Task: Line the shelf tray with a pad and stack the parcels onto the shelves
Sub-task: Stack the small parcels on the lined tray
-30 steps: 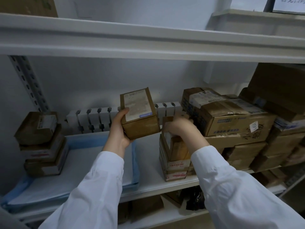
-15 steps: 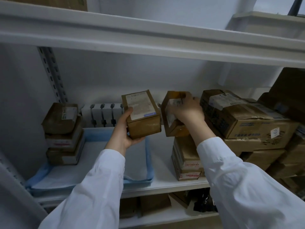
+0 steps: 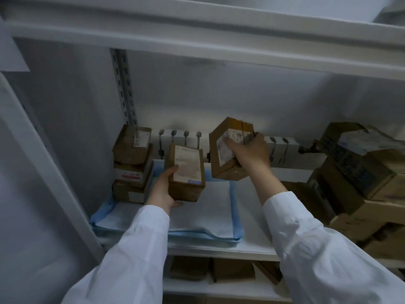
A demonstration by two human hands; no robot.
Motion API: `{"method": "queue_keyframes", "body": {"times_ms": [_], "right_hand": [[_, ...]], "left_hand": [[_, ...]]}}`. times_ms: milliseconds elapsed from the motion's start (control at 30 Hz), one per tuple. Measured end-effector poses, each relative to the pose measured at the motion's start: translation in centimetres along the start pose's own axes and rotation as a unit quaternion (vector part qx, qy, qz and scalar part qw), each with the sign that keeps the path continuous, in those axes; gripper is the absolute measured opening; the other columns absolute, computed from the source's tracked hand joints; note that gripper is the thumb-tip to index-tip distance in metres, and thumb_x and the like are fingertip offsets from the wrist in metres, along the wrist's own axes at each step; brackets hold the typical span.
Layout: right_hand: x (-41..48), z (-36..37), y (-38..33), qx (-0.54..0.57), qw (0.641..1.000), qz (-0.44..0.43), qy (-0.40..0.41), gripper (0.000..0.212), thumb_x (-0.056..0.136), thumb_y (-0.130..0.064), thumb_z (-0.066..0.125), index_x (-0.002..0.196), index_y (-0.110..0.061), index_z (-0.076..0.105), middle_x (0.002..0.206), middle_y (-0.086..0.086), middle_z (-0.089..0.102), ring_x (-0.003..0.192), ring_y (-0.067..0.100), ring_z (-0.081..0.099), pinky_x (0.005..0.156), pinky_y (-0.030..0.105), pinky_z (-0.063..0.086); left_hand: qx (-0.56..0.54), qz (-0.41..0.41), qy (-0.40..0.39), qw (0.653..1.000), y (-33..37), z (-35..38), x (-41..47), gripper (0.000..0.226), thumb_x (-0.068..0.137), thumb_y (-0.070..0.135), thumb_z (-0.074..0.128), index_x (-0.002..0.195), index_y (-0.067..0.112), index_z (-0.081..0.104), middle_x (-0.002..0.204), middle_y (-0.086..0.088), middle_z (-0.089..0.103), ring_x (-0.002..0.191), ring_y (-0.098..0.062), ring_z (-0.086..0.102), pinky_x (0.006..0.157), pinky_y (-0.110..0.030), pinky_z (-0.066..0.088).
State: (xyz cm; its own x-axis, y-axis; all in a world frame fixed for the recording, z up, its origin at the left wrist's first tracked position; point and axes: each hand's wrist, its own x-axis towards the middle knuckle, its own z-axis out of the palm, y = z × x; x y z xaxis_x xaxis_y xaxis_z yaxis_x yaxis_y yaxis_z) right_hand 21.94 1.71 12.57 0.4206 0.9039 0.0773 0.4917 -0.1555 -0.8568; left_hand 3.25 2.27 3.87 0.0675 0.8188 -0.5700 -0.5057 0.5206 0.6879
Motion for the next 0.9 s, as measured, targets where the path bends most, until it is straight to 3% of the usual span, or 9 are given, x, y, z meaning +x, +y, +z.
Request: {"method": "queue_keyframes", "body": {"times_ms": [67, 167, 333, 433, 500, 667, 800, 900], "right_hand": [[0.2, 1.5, 0.0, 0.060, 0.998, 0.018, -0.030, 0.097, 0.068, -0.063, 0.067, 0.143, -0.014, 0.030, 0.143, 0.007, 0.044, 0.126, 0.030, 0.048, 0.101, 0.047, 0.044], [0.3, 3.6, 0.0, 0.158, 0.982, 0.062, -0.082, 0.083, 0.075, -0.052, 0.069, 0.140, -0.012, 0.036, 0.134, 0.003, 0.052, 0.118, 0.028, 0.055, 0.101, 0.043, 0.046], [0.0, 7.2, -0.1, 0.318, 0.913, 0.159, -0.200, 0.069, 0.074, -0.053, 0.068, 0.131, -0.017, 0.052, 0.115, 0.011, 0.067, 0.097, 0.029, 0.067, 0.087, 0.043, 0.055], [-0.3, 8.8, 0.0, 0.348, 0.892, 0.181, -0.225, 0.050, 0.086, -0.048, 0.059, 0.126, -0.018, 0.057, 0.108, 0.010, 0.068, 0.091, 0.027, 0.067, 0.081, 0.037, 0.055], [-0.5, 9.8, 0.3, 0.359, 0.882, 0.189, -0.240, 0.048, 0.088, -0.047, 0.056, 0.125, -0.018, 0.057, 0.107, 0.010, 0.068, 0.091, 0.026, 0.066, 0.082, 0.036, 0.054], [-0.6, 11.6, 0.7, 0.390, 0.853, 0.236, -0.254, 0.019, 0.092, -0.040, 0.053, 0.089, -0.022, 0.057, 0.084, 0.006, 0.063, 0.077, 0.022, 0.061, 0.072, 0.034, 0.051], [-1.1, 12.7, 0.4, 0.398, 0.848, 0.248, -0.245, 0.028, 0.090, -0.044, 0.054, 0.104, -0.020, 0.060, 0.088, 0.007, 0.065, 0.081, 0.024, 0.063, 0.075, 0.034, 0.052], [-1.4, 13.3, 0.3, 0.396, 0.847, 0.265, -0.237, 0.030, 0.092, -0.046, 0.052, 0.105, -0.019, 0.057, 0.088, 0.005, 0.061, 0.080, 0.022, 0.058, 0.070, 0.034, 0.051]], "left_hand": [[-0.054, -0.016, -0.031, 0.998, 0.2, -1.2, 0.9, 0.051, 0.090, 0.034, 0.056, 0.135, 0.011, 0.049, 0.133, -0.020, 0.054, 0.108, -0.037, 0.054, 0.101, -0.052, 0.036], [-0.074, -0.005, -0.003, 0.997, 0.4, -2.4, 2.1, 0.046, 0.089, 0.027, 0.059, 0.131, 0.010, 0.050, 0.130, -0.020, 0.056, 0.113, -0.039, 0.053, 0.096, -0.055, 0.040], [-0.102, -0.007, 0.027, 0.994, 0.7, -4.1, 3.9, 0.052, 0.081, 0.024, 0.069, 0.129, 0.017, 0.052, 0.126, -0.017, 0.060, 0.115, -0.039, 0.056, 0.103, -0.055, 0.040], [-0.099, -0.002, 0.051, 0.994, 0.7, -4.4, 4.6, 0.040, 0.084, 0.024, 0.067, 0.122, 0.017, 0.054, 0.123, -0.015, 0.062, 0.113, -0.038, 0.057, 0.104, -0.056, 0.039], [-0.091, 0.001, 0.072, 0.993, 0.8, -4.5, 4.8, 0.049, 0.083, 0.026, 0.069, 0.129, 0.019, 0.052, 0.121, -0.013, 0.062, 0.113, -0.037, 0.056, 0.104, -0.056, 0.039], [-0.084, 0.029, 0.106, 0.990, 0.9, -4.8, 5.6, 0.060, 0.081, 0.037, 0.069, 0.134, 0.020, 0.047, 0.124, -0.010, 0.060, 0.116, -0.036, 0.053, 0.106, -0.054, 0.037], [-0.070, 0.024, 0.139, 0.988, 0.6, -5.4, 6.7, 0.053, 0.083, 0.054, 0.062, 0.125, 0.025, 0.049, 0.120, -0.009, 0.058, 0.114, -0.031, 0.052, 0.108, -0.050, 0.036], [0.007, 0.014, 0.125, 0.992, 0.8, -6.3, 7.6, 0.034, 0.094, 0.047, 0.045, 0.123, 0.028, 0.049, 0.122, -0.011, 0.056, 0.117, -0.034, 0.049, 0.108, -0.055, 0.034]]}}
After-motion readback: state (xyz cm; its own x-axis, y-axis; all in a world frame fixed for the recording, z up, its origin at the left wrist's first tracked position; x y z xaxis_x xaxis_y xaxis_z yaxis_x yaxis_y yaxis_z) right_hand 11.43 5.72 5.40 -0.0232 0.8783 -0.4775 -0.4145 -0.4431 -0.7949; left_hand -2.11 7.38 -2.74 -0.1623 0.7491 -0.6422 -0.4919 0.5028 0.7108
